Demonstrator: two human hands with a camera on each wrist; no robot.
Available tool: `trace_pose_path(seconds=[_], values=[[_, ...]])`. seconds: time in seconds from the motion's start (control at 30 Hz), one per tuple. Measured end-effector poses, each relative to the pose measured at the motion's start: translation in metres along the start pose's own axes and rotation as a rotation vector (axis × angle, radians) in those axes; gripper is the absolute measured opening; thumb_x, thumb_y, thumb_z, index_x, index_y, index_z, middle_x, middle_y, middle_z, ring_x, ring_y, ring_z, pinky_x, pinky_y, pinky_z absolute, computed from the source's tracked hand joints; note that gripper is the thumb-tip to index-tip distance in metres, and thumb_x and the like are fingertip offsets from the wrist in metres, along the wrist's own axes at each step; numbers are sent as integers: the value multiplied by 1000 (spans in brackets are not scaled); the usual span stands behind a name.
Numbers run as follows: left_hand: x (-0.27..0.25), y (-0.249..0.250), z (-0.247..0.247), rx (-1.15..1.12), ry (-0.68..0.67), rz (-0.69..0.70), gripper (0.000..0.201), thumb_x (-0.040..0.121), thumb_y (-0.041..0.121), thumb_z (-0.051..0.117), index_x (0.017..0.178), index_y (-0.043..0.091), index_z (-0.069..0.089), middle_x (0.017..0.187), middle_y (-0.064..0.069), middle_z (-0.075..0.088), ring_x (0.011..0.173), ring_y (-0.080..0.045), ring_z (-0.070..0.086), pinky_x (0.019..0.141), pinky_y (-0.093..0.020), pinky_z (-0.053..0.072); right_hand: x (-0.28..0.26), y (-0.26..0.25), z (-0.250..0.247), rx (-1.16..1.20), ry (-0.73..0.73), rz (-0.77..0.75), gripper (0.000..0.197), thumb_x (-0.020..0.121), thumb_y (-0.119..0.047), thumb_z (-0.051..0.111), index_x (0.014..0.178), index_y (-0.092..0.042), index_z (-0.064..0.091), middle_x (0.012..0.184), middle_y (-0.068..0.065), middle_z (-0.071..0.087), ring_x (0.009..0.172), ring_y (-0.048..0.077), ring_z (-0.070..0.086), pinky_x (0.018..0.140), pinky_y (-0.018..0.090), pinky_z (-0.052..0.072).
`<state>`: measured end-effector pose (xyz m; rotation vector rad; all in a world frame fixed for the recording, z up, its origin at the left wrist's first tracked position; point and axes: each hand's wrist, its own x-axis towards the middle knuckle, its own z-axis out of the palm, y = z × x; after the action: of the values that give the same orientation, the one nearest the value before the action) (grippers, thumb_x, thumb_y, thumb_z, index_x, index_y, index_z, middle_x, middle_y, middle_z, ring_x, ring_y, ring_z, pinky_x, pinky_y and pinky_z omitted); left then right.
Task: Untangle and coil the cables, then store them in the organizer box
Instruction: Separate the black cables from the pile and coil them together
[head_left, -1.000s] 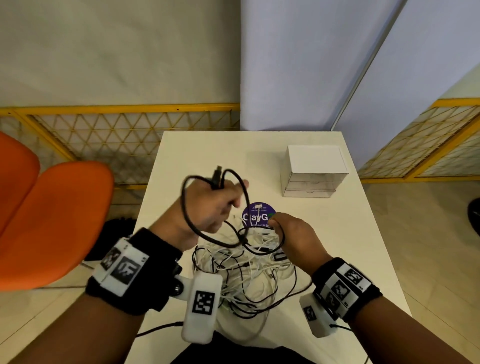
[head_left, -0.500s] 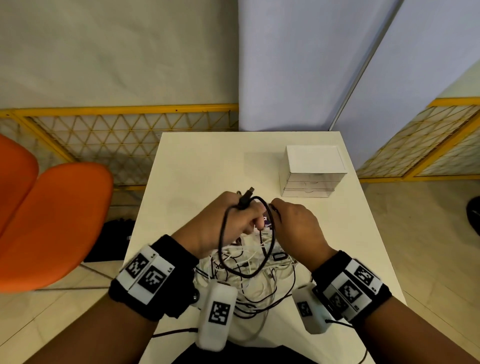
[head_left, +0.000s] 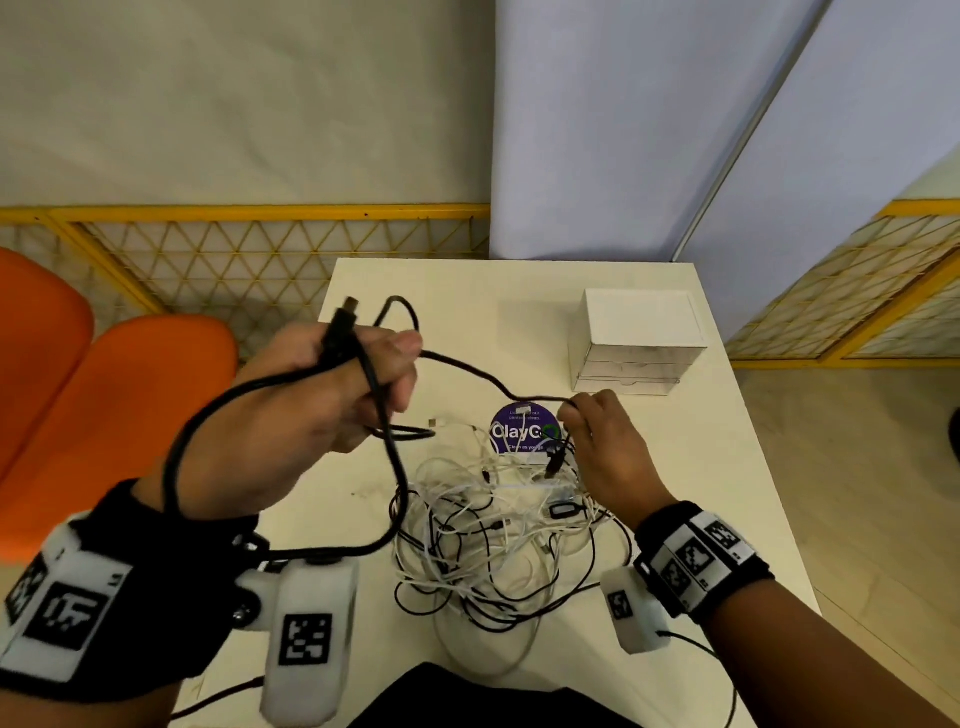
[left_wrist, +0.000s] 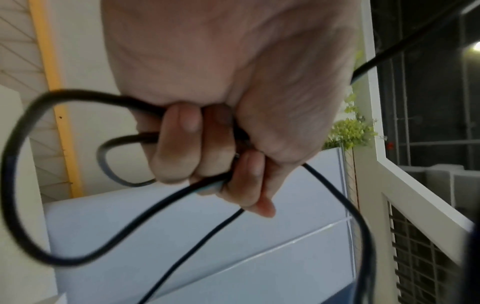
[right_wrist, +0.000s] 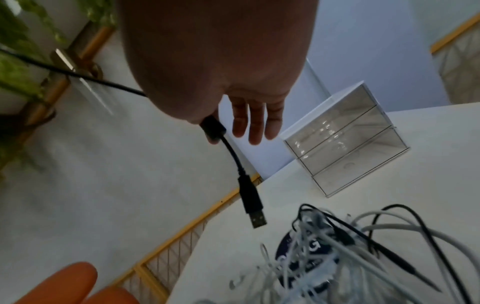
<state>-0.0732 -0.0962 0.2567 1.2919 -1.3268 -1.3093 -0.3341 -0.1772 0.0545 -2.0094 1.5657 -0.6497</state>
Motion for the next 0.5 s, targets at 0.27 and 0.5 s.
trace_pose_path(seconds=[0.27,0.5], values=[[0,-50,-42,-51,97,-156,48,65,52,83,97,17,77,86,-16,75,36,-5,21,39,-12,18,2,5,-55,598,165,367,46,99,-52,47,76,-13,53,55,3,36,44,17,31,43,26,30],[-18,-111,-44,-28,193,-370,33,83,5,68,115,4,64,98,-31,68,44,-12,41,42,-24,35,-38,65,-85,678,434,711,44,95,-59,49,84,-17,58,58,-1,32,48,16,29,47,28,27]])
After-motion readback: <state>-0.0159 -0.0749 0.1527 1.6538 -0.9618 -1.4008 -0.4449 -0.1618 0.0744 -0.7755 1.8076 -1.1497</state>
